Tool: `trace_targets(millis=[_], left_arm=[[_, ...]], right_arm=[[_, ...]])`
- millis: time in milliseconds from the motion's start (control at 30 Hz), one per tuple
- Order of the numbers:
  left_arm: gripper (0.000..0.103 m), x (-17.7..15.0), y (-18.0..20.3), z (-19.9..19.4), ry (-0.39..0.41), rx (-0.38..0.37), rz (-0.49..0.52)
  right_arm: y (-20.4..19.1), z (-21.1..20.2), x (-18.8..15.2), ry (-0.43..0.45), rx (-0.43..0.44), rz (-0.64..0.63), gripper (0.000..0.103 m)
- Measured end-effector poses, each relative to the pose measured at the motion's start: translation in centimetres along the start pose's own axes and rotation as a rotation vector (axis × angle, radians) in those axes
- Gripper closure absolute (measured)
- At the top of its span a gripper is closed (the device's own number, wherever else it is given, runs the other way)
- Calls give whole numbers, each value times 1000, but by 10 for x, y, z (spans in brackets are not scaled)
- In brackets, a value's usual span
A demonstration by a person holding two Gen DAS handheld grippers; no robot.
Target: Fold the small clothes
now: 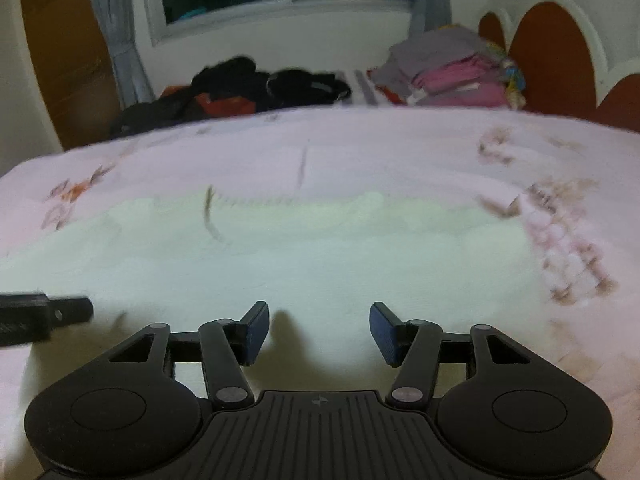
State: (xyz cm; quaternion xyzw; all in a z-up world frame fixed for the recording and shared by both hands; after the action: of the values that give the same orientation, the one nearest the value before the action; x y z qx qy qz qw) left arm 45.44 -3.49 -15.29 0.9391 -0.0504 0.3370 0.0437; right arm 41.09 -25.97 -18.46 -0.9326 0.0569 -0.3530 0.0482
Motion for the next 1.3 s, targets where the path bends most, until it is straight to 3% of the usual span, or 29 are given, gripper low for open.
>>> trace_targets(millis=[67,333,567,767,933,1100,1300], left_arm=[[43,0,-9,-7,7,-2,-4],[43,-6,-74,-30,13,13,-118],[43,-21,-155,-48,12,107,-218],[43,-40,-230,-58,-1,179,-372],[46,-58,-286,-66,35,228,-536],[56,-64,-323,-52,62,182,-695],[61,-53,-338,-34,135,163,-774]], right_arm=[[-5,2,-3,-9,-16,-18,47],[-44,-16,9,44,57,-22,47],[-88,2,8,20,80,-62,47],[-124,11,7,16,114,-97,47],[-150,11,10,29,136,-138,47],[-160,17,12,28,141,-148,47],[-155,27,10,17,110,-133,47]])
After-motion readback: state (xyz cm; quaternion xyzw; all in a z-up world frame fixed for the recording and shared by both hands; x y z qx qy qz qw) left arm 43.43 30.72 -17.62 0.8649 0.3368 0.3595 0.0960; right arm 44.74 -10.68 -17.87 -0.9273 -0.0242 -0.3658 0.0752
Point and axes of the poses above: each gripper's, at about its wrist camera, not at the fingertips, and z roughly the way its jaws point, y to its right, x to its top, the point moved 5 cm from there along z, roughly the way its jaws point, and after that the axes turned 2 degrees about y, right-handed, at the moved point
